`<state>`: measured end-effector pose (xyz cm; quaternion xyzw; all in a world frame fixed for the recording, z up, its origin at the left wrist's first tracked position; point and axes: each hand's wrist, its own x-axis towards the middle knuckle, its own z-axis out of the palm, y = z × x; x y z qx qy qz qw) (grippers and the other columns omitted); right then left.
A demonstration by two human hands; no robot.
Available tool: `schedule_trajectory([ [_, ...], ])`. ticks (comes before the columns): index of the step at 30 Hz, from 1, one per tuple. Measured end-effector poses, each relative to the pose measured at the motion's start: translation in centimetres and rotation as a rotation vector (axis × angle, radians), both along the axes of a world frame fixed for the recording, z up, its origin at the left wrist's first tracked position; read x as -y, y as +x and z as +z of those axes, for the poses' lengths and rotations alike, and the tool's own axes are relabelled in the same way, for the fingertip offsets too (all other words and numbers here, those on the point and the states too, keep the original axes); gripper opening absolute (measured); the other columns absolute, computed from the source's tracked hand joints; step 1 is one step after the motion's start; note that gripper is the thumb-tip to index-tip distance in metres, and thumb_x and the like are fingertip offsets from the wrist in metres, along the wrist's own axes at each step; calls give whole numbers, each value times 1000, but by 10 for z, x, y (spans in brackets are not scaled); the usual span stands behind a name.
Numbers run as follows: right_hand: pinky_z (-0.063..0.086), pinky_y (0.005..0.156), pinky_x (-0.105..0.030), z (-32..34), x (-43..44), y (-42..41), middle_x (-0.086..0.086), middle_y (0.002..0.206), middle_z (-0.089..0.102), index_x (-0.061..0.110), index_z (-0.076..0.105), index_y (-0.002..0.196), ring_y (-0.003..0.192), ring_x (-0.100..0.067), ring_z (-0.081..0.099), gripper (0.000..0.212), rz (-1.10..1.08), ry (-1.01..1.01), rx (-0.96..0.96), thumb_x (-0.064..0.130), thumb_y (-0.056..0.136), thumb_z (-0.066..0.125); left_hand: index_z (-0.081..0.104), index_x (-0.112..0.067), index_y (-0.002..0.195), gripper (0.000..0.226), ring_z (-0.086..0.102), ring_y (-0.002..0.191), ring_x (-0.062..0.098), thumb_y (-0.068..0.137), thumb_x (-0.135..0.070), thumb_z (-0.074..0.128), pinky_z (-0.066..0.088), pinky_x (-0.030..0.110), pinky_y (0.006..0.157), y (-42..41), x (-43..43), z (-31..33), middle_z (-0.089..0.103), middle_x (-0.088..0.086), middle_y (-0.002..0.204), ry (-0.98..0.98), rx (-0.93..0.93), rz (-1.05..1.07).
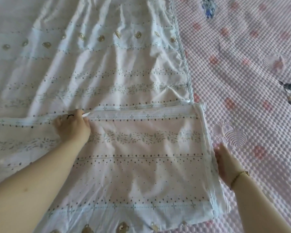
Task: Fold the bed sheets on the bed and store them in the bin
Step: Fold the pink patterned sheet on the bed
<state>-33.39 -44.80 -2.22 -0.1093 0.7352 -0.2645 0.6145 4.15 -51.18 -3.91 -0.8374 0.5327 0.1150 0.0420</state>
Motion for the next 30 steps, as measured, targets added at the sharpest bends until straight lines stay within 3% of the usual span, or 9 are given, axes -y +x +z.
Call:
schedule_trajectory([
  [5,56,47,-34,12,-72,-9,-16,68,69,-5,65,95,53,-26,65,30,172,249,70,17,95,44,44,-13,134,45,41,124,29,93,-28,50,18,35,108,-70,9,18,52,12,131,-41,-254,-354],
  [10,44,48,-24,11,-93,3,-4,58,51,3,52,68,52,-15,45,21,341,81,-213,0,88,49,13,-21,148,77,20,140,21,88,-47,54,13,33,113,-186,25,31,20,1,154,121,-412,-702],
  [13,28,43,-14,12,-107,6,12,42,40,14,38,55,47,-7,30,38,401,-12,-331,4,90,46,3,-26,148,87,23,139,26,85,-46,58,11,38,113,-243,27,29,28,6,151,321,-364,-798],
  [16,31,47,-13,13,-124,9,12,58,48,23,42,64,52,-4,39,33,528,-73,-405,16,96,41,21,-22,145,64,30,132,31,91,-35,53,18,36,109,-268,17,31,43,11,140,340,-357,-704],
  [20,38,57,-11,4,-146,0,13,76,49,22,53,68,67,2,50,27,449,-282,-456,14,94,47,60,-13,117,30,51,108,27,89,-25,58,35,29,89,-241,10,36,63,11,111,58,-652,-453],
  [22,41,63,-3,-1,-154,1,27,88,53,27,66,81,82,15,51,19,489,-449,-574,24,88,49,64,-11,112,26,55,93,19,86,-12,61,43,17,71,-213,9,41,63,5,88,-45,-852,-235],
  [24,40,60,2,2,-152,7,28,86,62,31,68,82,77,12,53,19,585,-523,-581,31,80,50,61,-9,115,31,50,93,14,85,0,57,40,13,59,-182,6,42,61,4,91,-93,-900,-68],
  [27,39,61,-2,7,-150,25,22,82,67,26,73,80,63,4,51,28,811,-528,-525,45,83,53,61,-3,117,30,50,98,18,87,0,54,33,22,78,-141,-4,36,61,15,112,-48,-803,38],
  [30,42,62,-21,11,-134,29,-1,73,67,13,69,73,57,-8,46,39,577,-159,-226,43,89,50,60,-3,118,31,53,103,23,89,0,53,34,28,82,-122,-14,32,60,15,116,-29,-803,107],
])
